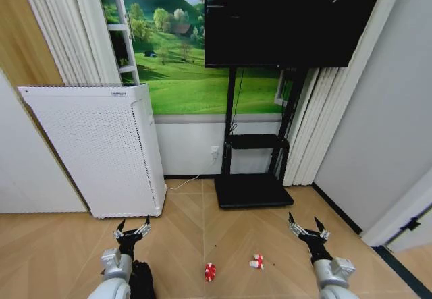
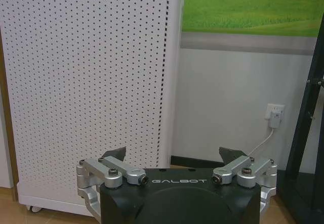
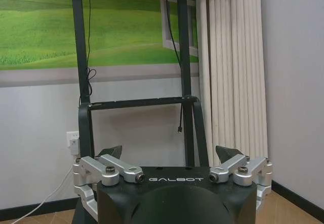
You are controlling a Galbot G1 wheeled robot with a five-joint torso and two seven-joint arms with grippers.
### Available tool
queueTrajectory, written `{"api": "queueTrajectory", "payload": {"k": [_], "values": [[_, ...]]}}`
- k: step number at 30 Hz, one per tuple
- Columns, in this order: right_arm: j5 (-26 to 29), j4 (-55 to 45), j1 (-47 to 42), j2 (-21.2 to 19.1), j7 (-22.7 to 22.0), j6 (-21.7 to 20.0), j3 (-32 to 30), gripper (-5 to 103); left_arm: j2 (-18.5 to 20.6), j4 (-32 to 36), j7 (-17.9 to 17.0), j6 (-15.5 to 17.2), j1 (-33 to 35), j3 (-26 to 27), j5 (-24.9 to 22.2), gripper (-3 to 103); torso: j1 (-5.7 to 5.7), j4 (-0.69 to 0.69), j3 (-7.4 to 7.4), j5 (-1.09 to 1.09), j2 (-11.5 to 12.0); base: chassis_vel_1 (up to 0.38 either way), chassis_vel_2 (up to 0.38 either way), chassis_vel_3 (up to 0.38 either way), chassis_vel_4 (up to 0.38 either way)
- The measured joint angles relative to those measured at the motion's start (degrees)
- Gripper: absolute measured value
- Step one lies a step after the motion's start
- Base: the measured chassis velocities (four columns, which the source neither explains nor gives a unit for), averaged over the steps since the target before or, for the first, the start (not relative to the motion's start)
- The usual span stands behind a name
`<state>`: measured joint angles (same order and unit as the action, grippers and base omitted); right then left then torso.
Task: Pick up the trash bin and place the garbage on the floor into it.
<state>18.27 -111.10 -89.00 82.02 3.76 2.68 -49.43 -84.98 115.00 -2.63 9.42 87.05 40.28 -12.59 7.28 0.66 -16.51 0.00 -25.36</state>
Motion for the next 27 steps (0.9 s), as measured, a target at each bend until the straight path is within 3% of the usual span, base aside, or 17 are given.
{"api": "queueTrajectory", "payload": {"k": [27], "values": [[-0.2, 0.4, 0.7, -0.1, -0.4, -0.3, 0.2, 100, 0.5, 0.1, 0.2, 0.0, -0.2, 0.4, -0.9, 100, -2.2, 0.0, 4.18, 0.0, 6.4, 0.0, 0.0, 0.0, 0.0]]}}
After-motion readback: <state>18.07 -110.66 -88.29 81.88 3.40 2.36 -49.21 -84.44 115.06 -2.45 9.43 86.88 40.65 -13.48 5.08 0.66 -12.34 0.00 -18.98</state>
